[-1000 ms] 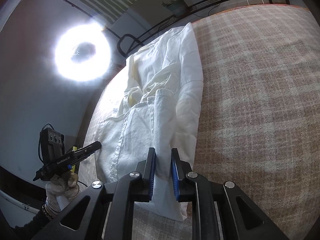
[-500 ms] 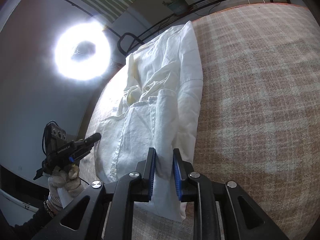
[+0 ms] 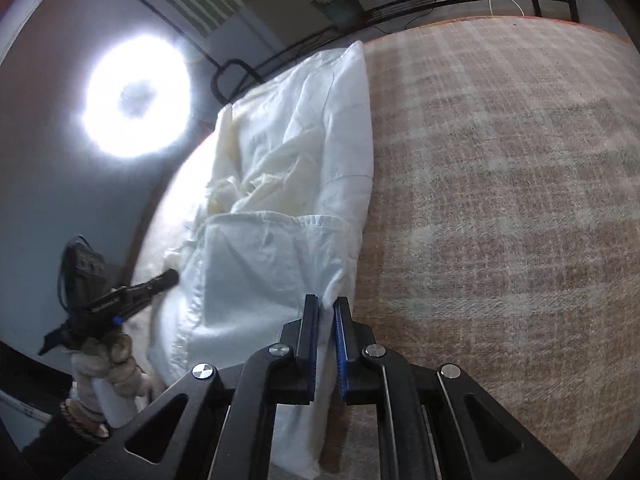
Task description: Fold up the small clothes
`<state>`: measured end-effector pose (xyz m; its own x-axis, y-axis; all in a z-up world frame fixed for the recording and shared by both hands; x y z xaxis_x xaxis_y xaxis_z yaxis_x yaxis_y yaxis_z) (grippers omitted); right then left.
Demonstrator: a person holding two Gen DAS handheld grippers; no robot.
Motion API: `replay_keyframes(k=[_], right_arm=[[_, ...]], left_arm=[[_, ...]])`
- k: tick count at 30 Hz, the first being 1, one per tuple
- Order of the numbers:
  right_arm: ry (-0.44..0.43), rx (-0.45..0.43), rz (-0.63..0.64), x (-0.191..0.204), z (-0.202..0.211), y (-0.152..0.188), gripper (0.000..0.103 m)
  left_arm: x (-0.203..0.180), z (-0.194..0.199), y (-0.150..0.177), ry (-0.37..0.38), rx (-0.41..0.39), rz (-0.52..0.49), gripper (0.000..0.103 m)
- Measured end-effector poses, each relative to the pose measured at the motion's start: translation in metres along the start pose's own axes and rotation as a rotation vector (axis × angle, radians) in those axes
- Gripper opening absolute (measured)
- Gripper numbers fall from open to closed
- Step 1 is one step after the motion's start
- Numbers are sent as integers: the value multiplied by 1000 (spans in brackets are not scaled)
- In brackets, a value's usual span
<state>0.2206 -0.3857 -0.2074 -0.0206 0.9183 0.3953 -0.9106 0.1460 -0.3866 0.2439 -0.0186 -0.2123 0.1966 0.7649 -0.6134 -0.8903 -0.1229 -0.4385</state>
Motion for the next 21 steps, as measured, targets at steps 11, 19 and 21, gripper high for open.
replay_keyframes(k=[11, 19, 21], right_arm=[[-6, -38, 0, 6, 20, -27, 24], [-35, -138, 97, 21, 31, -92, 38], [-22, -132, 114, 20, 21, -112, 39]], left_arm=[[-1, 28, -34, -131, -85, -50, 41], [-4, 4, -103, -64, -77, -74, 46], [5, -11, -126, -50, -66, -51, 48]])
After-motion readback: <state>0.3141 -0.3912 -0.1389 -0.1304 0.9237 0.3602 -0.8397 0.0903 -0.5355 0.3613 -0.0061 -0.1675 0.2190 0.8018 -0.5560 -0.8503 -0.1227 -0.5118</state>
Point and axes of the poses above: each gripper's, at about its wrist camera, not at the fingertips, and z roughly against the way its jaws point, x to its left, y to its underside, the point moved 3 cm from there along -z, roughly the way its jaws point, and after that the axes turned 10 degrees about y, right-handed, at the moved point
